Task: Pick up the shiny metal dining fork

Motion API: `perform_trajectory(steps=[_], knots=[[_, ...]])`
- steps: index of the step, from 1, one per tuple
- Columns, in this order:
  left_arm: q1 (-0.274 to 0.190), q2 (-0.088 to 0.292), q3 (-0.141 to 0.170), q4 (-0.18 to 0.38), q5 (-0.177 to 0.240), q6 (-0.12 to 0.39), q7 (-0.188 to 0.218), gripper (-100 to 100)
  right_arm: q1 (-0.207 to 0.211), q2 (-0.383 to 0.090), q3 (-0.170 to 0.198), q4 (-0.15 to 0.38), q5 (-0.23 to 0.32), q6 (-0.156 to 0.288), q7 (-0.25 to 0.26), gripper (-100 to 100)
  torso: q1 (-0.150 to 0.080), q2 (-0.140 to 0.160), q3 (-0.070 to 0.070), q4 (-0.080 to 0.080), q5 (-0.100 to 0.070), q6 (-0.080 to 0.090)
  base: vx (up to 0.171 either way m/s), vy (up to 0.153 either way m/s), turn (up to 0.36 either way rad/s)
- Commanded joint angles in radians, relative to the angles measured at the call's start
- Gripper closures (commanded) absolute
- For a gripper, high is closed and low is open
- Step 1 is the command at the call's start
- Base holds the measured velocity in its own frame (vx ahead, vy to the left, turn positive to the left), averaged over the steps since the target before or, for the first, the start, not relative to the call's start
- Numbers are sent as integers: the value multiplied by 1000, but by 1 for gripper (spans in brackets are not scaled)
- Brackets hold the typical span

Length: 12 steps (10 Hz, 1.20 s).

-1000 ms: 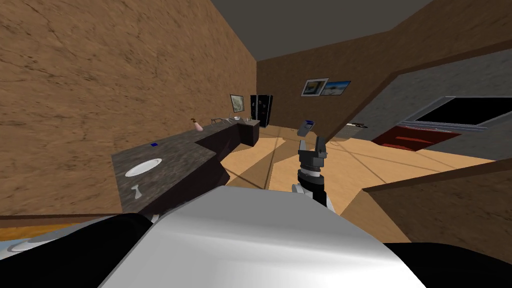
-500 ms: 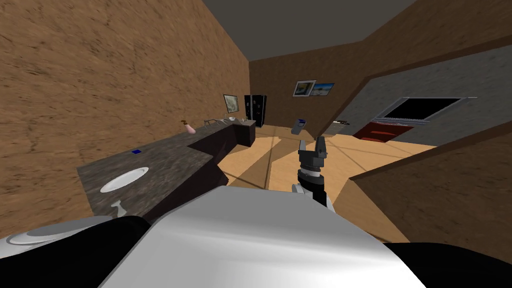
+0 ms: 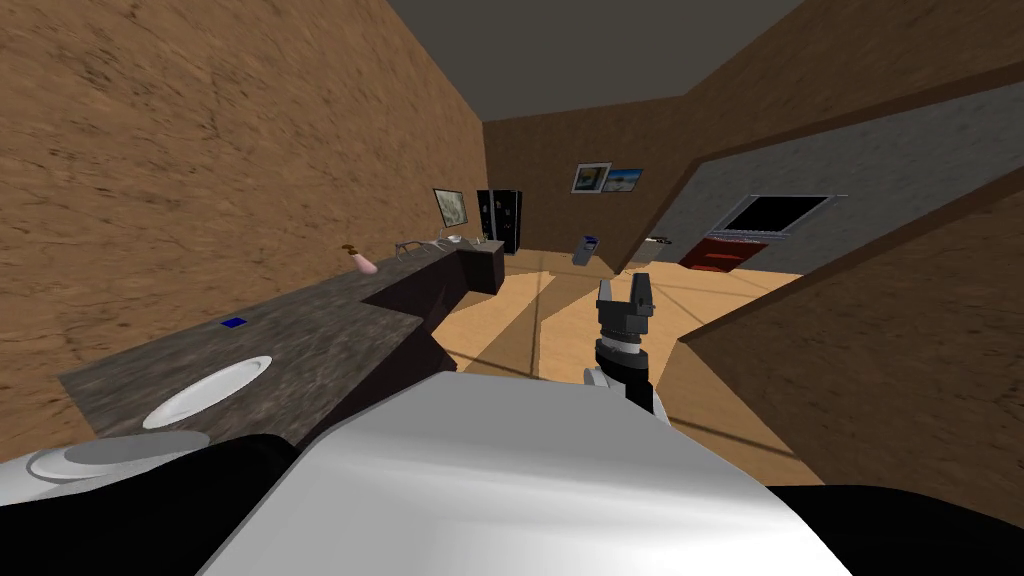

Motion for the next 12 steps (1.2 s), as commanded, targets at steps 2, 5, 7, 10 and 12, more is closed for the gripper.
perform_trajectory(steps=[2,5,7,10,12], knots=[[53,74,-4,11,-4,0,-44,-100,0,0,0,0,0,0,0,0,-1,0,0,0,0,-1,4,137,-130],[86,147,-27,38,-17,2,-81,-100,0,0,0,0,0,0,0,0,4,0,0,0,2,-1,-22,200,-154],[98,184,-36,51,-22,6,-96,-100,0,0,0,0,0,0,0,0,2,1,1,1,1,-1,-31,171,-108],[111,225,-46,73,-28,22,-116,-100,0,0,0,0,0,0,0,0,3,0,0,0,1,-1,-23,197,-95],[114,237,-47,81,-29,31,-122,-100,0,0,0,0,0,0,0,0,10,2,1,1,3,-1,-47,238,-73]])
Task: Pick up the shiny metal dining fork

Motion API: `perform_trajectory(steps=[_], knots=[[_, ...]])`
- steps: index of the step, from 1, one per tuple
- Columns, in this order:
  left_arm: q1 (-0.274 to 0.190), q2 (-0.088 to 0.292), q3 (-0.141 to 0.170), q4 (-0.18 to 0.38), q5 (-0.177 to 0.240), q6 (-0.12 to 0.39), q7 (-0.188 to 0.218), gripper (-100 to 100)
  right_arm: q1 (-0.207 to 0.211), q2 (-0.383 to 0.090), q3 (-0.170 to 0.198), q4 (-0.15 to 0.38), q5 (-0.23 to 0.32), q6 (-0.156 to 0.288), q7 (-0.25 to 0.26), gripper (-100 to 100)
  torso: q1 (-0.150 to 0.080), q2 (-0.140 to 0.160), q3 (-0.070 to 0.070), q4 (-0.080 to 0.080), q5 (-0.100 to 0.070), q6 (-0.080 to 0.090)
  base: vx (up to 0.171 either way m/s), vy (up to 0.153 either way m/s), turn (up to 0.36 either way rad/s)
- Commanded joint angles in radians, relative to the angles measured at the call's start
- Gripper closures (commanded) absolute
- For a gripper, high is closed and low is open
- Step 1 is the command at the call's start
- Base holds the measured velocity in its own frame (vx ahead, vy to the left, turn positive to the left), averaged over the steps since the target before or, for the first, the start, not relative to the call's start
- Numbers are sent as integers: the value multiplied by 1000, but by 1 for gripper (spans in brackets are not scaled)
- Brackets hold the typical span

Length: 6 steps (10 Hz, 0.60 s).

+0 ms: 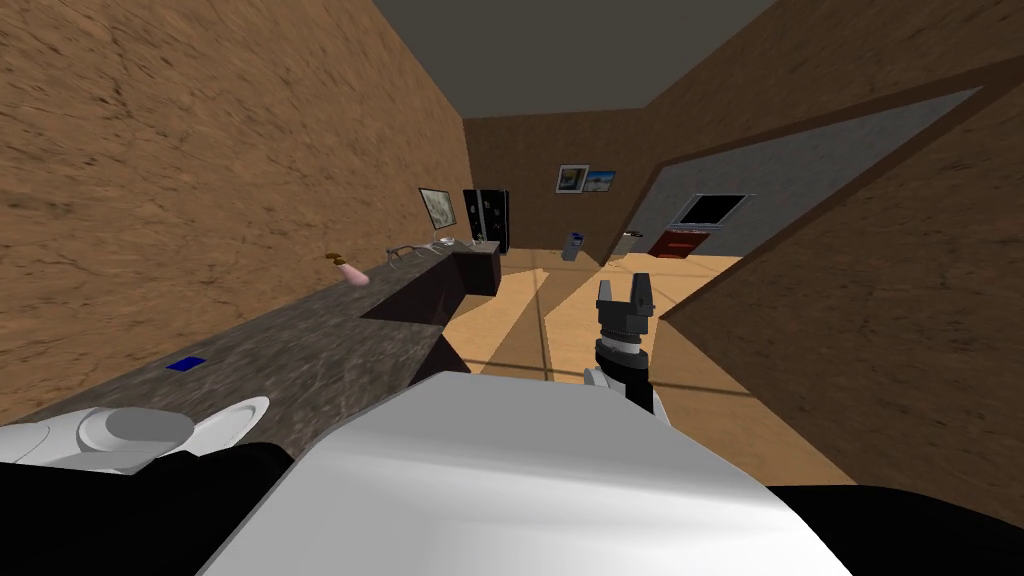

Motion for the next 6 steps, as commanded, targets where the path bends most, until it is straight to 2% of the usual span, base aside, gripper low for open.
perform_trajectory(steps=[1,2,3,4,6], knots=[[7,2,14,13,-24,6,13,-100,0,0,0,0,0,0,0,0,0,0,0,0,0,0,-19,167,-32],[4,1,8,8,-15,2,8,-100,0,0,0,0,0,0,0,0,-2,-1,-1,0,-1,0,-12,84,-22],[4,1,9,9,-16,3,9,0,0,0,0,0,0,0,0,0,-7,-1,-1,0,-2,0,-2,16,0],[19,-6,9,-19,-27,35,20,-100,0,0,0,0,0,0,0,0,-12,-2,-1,-1,-3,0,1,27,-56],[50,-19,9,-76,-49,95,42,-100,0,0,0,0,0,0,0,0,-12,-3,-2,-1,-3,0,4,55,-91]])
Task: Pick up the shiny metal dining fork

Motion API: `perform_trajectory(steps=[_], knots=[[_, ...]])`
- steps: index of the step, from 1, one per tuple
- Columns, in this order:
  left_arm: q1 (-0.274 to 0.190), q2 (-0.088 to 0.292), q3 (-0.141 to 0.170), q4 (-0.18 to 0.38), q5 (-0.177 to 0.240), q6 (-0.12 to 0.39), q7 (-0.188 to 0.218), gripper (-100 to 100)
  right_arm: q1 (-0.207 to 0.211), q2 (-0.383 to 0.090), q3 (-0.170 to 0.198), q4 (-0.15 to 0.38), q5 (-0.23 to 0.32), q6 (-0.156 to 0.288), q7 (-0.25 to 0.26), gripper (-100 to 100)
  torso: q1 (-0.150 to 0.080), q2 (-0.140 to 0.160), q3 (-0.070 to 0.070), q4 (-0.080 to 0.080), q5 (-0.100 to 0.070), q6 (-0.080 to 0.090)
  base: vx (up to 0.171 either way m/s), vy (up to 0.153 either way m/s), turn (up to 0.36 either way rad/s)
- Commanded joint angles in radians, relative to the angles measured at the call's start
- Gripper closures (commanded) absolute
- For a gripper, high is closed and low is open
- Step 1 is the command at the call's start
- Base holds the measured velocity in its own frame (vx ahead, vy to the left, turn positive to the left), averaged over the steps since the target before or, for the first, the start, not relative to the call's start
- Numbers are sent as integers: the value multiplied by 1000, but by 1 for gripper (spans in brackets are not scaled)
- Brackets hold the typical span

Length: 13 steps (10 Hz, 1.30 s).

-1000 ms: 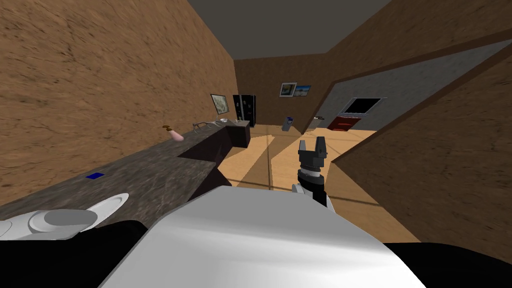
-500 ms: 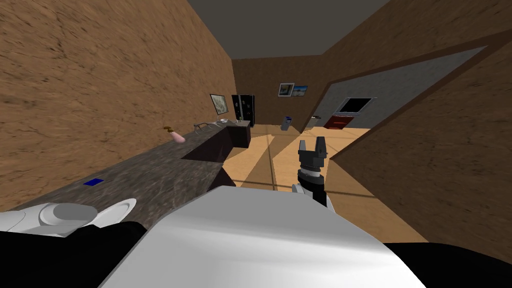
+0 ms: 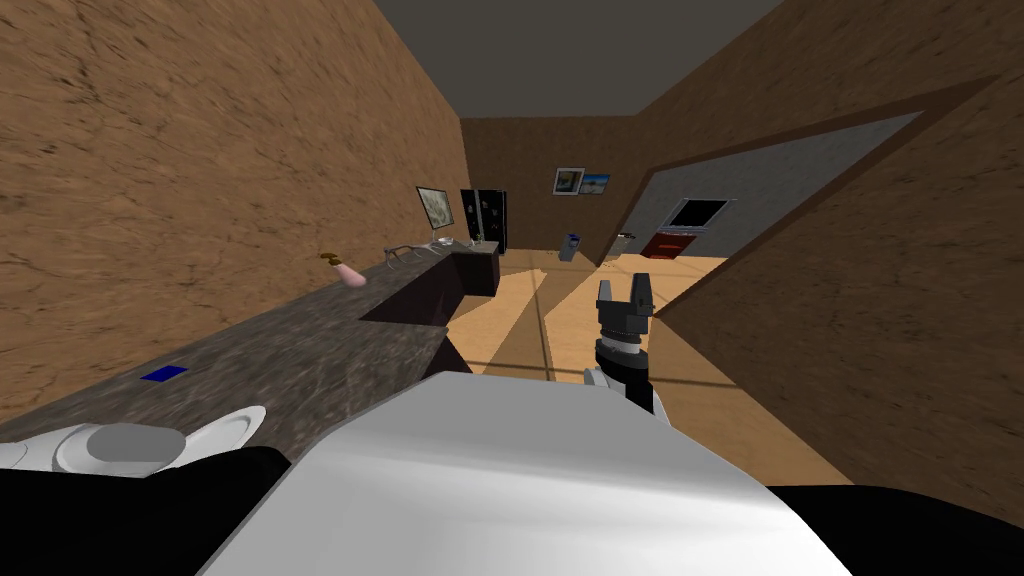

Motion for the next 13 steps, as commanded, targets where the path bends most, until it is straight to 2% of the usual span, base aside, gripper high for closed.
perform_trajectory(steps=[1,3,4,7,8,9,11,12,13], knots=[[4,5,-9,-27,3,32,8,-100,0,0,0,0,0,0,0,0,0,0,0,0,0,0,5,45,-34],[35,-8,-10,-84,-19,96,30,-100,0,0,0,0,0,0,0,0,-1,0,0,0,0,0,-1,42,-79],[35,-8,-10,-84,-19,96,30,-100,0,0,0,0,0,0,0,0,-1,0,0,0,0,0,3,33,-22],[81,-28,-10,-169,-51,184,63,-100,0,0,0,0,0,0,0,0,-1,0,0,0,0,0,5,48,-70],[81,-28,-10,-169,-51,193,63,-100,0,0,0,0,0,0,0,0,0,0,0,0,0,0,-1,39,-38],[96,-34,-10,-198,-62,225,75,-100,0,0,0,0,0,0,0,0,-1,0,0,0,0,0,-3,32,-62],[96,-34,-10,-198,-62,225,75,-100,0,0,0,0,0,0,0,0,-2,0,0,0,0,0,-2,20,-16],[112,-41,-10,-226,-73,257,86,-100,0,0,0,0,0,0,0,0,-3,0,0,0,-1,0,-1,19,-50],[112,-41,-10,-226,-113,257,97,-100,0,0,0,0,0,0,0,0,-3,0,0,0,-1,0,-2,23,-33]])
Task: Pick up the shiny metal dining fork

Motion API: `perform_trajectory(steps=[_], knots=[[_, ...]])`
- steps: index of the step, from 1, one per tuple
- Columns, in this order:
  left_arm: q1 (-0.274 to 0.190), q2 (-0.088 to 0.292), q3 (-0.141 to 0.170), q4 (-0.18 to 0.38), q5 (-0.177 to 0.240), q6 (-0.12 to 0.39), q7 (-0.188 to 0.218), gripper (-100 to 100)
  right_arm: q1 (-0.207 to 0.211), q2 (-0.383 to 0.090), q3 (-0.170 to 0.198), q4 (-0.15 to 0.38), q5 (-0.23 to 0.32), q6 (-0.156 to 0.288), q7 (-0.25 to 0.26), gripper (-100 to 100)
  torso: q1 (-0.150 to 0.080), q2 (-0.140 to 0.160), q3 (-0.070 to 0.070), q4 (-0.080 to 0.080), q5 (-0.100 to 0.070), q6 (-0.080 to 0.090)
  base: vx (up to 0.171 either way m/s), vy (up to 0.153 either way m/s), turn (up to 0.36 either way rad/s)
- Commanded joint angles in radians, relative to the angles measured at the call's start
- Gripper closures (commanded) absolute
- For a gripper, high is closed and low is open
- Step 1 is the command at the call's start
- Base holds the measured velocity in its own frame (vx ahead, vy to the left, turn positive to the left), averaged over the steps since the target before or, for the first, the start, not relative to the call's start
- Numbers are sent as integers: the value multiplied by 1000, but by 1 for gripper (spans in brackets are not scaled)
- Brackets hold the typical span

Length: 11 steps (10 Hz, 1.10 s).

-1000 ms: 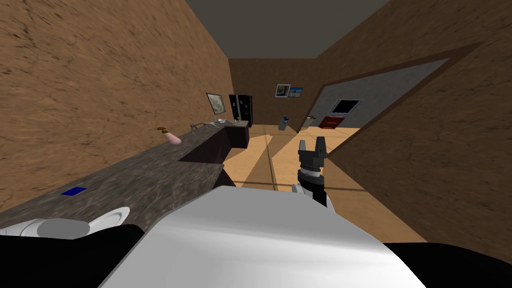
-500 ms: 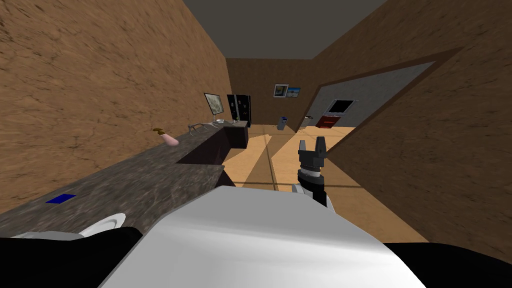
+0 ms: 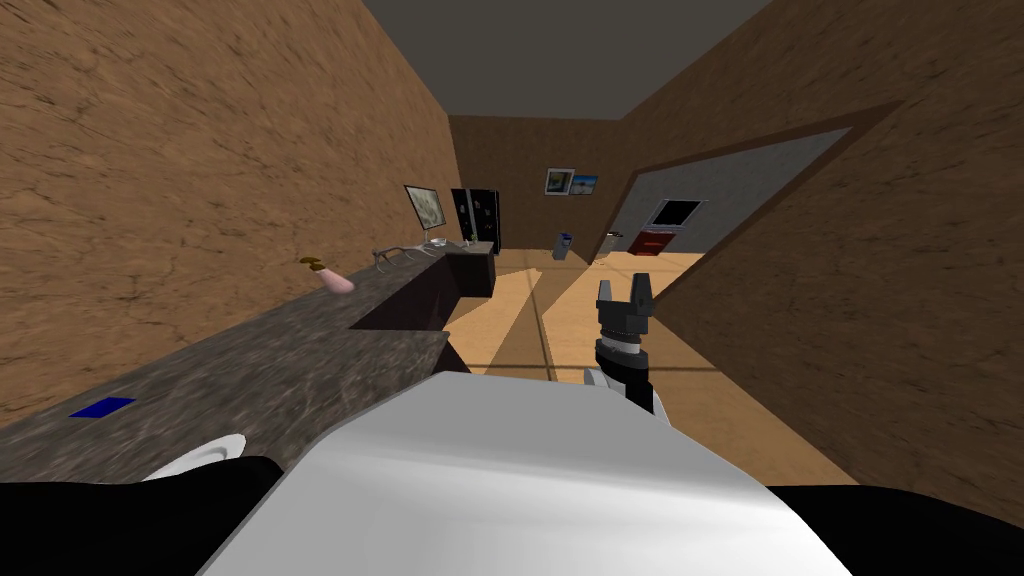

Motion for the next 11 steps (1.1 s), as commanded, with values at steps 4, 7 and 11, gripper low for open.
perform_trajectory(steps=[4,7,11], knots=[[12,20,-7,-7,91,18,-76,-100,0,0,0,0,0,0,0,0,-2,0,0,0,0,0,0,3,0],[11,19,-7,-8,93,18,-77,100,0,0,0,0,0,0,0,0,-1,0,0,0,0,0,0,0,0],[-4,26,-7,21,112,-15,-89,100,0,0,0,0,0,0,0,0,-1,0,0,0,0,1,-1,-5,13]])
